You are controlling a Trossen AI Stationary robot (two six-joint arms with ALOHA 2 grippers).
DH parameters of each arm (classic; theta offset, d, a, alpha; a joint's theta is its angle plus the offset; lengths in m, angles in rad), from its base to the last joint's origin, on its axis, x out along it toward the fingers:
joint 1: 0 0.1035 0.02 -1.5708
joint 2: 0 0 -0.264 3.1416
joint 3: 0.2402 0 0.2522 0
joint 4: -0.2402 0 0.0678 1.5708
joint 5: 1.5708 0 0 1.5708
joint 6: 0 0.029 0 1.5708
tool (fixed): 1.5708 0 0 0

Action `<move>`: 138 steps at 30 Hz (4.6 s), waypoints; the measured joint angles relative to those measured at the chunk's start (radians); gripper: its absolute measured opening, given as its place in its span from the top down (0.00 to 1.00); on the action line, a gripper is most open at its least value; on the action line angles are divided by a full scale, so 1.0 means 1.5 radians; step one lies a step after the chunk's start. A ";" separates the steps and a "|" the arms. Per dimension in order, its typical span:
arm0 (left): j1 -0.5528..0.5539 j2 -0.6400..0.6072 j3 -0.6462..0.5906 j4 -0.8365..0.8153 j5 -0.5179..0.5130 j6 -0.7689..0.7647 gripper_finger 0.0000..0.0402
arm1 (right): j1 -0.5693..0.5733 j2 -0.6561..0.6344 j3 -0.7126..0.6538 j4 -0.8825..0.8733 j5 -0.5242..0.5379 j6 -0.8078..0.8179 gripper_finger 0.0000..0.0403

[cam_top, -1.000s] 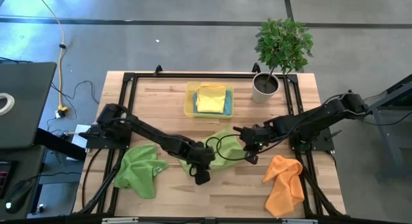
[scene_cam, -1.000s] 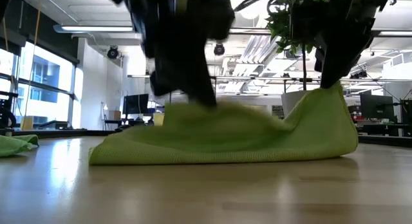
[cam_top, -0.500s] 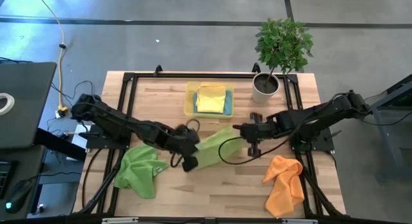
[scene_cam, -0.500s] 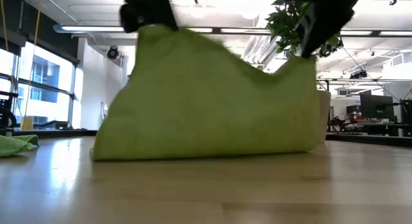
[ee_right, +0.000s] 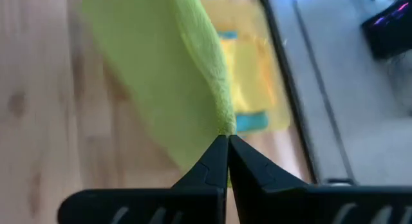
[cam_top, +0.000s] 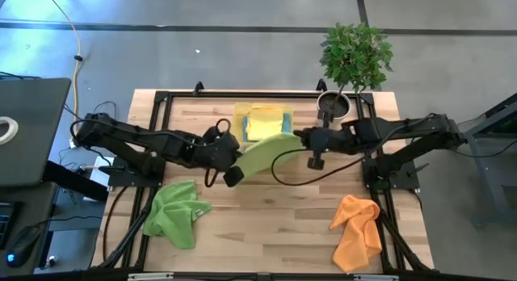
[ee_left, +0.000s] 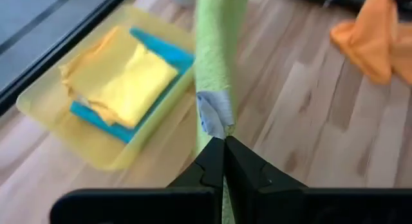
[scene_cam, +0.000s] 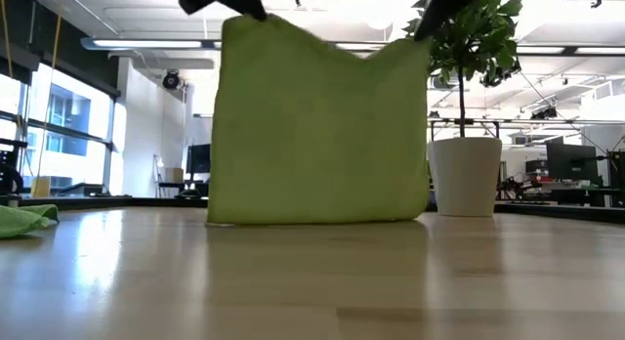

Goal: Fold microfiber towels
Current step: Fold the light green microfiber cloth

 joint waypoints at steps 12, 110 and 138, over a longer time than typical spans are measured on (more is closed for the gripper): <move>-0.144 0.165 0.009 0.148 0.165 -0.079 1.00 | 0.136 0.007 -0.186 0.067 -0.260 0.282 1.00; -0.039 0.284 -0.022 -0.141 0.381 -0.223 0.61 | 0.090 -0.351 -0.283 0.075 -0.285 0.228 0.56; -0.078 0.284 -0.155 0.075 0.211 -0.629 0.61 | 0.089 -0.351 -0.283 0.096 -0.284 0.143 0.56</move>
